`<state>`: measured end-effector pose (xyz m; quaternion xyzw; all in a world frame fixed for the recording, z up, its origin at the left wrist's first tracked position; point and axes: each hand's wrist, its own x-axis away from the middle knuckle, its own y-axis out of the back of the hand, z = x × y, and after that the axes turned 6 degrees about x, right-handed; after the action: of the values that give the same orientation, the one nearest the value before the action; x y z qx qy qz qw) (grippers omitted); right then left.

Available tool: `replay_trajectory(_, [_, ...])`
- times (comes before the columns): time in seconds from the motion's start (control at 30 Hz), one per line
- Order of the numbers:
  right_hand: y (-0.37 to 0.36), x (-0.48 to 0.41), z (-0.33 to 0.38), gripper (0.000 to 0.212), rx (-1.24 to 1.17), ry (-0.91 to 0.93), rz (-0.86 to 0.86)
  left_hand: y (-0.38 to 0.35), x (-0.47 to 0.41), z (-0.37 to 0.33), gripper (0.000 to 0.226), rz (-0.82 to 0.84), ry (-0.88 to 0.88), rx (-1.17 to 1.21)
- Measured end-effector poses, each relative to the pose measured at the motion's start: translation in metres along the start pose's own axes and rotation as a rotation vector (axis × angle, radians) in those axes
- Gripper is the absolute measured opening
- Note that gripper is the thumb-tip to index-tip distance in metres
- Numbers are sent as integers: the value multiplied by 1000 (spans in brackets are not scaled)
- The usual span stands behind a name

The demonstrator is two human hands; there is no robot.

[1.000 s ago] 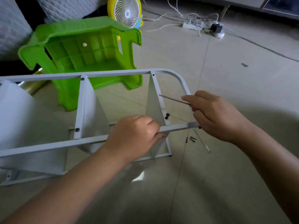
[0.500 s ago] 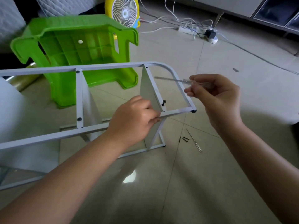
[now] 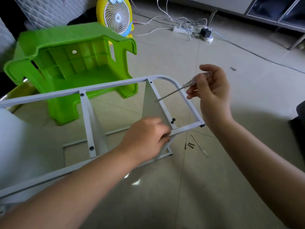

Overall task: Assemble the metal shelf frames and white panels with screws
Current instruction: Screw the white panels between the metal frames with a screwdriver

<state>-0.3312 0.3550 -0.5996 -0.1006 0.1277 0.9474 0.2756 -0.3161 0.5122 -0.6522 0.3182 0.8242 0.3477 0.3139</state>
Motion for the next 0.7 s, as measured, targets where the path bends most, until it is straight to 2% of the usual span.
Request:
replay_trajectory(0.1, [-3, -6, 0, 26, 62, -23, -51, -7, -8, 7, 15, -47, -8, -23])
replay_trajectory(0.23, [8, -13, 4, 23, 59, -163, -248, -7, -27, 8, 15, 22, 16, -81])
replay_trajectory(0.33, [21, -8, 11, 23, 101, -221, -335, -3, -38, 13, 36, 57, 1, -114])
replay_trajectory(0.5, [13, 3, 21, 23, 302, -213, -341, 3, -44, 29, 43, 66, -19, -161])
replay_trajectory(0.6, [-4, -5, 28, 11, 333, -201, -283, 8, -40, 37, 36, 30, -52, -149])
replay_trajectory(0.7, [-19, -16, 29, 19, 319, -205, -258, 9, -38, 43, 25, -54, -93, -127])
